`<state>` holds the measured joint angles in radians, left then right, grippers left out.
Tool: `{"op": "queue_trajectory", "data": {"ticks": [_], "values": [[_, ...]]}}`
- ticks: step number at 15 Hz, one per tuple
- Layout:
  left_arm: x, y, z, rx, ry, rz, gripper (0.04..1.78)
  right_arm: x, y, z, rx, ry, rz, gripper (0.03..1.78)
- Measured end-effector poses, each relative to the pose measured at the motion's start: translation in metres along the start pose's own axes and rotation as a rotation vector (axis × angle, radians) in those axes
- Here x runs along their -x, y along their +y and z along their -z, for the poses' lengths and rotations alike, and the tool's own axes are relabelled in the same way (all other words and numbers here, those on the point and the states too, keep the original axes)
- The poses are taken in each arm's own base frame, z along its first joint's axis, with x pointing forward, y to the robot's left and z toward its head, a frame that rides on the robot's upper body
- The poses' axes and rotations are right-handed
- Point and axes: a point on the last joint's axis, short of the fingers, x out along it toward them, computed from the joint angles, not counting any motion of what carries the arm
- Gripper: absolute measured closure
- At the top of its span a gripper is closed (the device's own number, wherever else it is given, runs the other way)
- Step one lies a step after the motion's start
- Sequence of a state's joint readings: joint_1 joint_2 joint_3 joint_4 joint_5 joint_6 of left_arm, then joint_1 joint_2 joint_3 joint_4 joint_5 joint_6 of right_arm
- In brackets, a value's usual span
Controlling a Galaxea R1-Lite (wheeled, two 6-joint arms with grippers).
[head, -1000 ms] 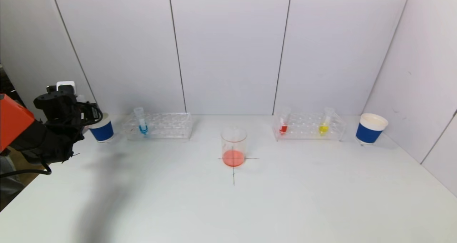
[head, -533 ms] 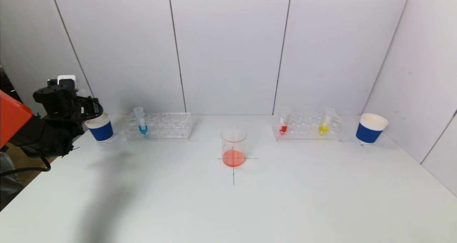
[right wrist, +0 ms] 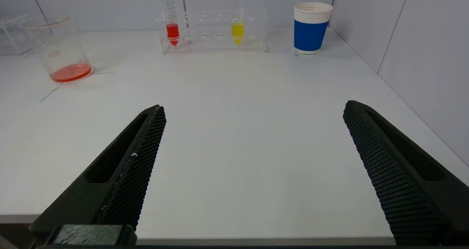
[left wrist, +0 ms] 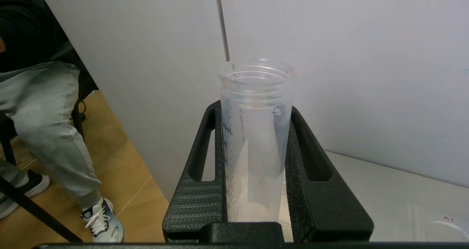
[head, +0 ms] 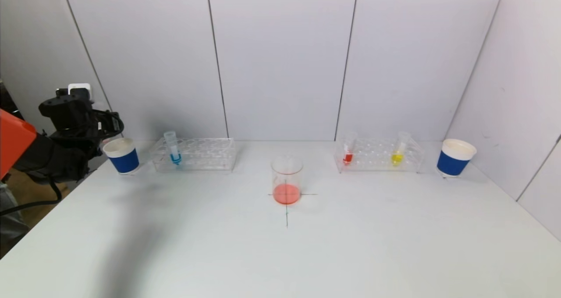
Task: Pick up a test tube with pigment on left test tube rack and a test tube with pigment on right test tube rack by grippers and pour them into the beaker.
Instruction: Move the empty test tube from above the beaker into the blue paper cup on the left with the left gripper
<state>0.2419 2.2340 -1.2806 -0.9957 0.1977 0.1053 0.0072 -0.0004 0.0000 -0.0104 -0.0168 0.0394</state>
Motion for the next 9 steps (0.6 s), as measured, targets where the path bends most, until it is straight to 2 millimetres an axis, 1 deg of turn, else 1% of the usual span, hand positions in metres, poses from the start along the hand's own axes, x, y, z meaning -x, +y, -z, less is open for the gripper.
{"op": "queue_trajectory", "data": {"ticks": [5,9], "values": [[-0.014,-0.004,0.013,0.0,0.003,0.001,1.36,0.0,0.0,0.0,0.0,0.0,0.0,0.05],[-0.017,-0.006,0.029,-0.004,0.029,0.003,1.36,0.0,0.0,0.0,0.0,0.0,0.0,0.05]]}}
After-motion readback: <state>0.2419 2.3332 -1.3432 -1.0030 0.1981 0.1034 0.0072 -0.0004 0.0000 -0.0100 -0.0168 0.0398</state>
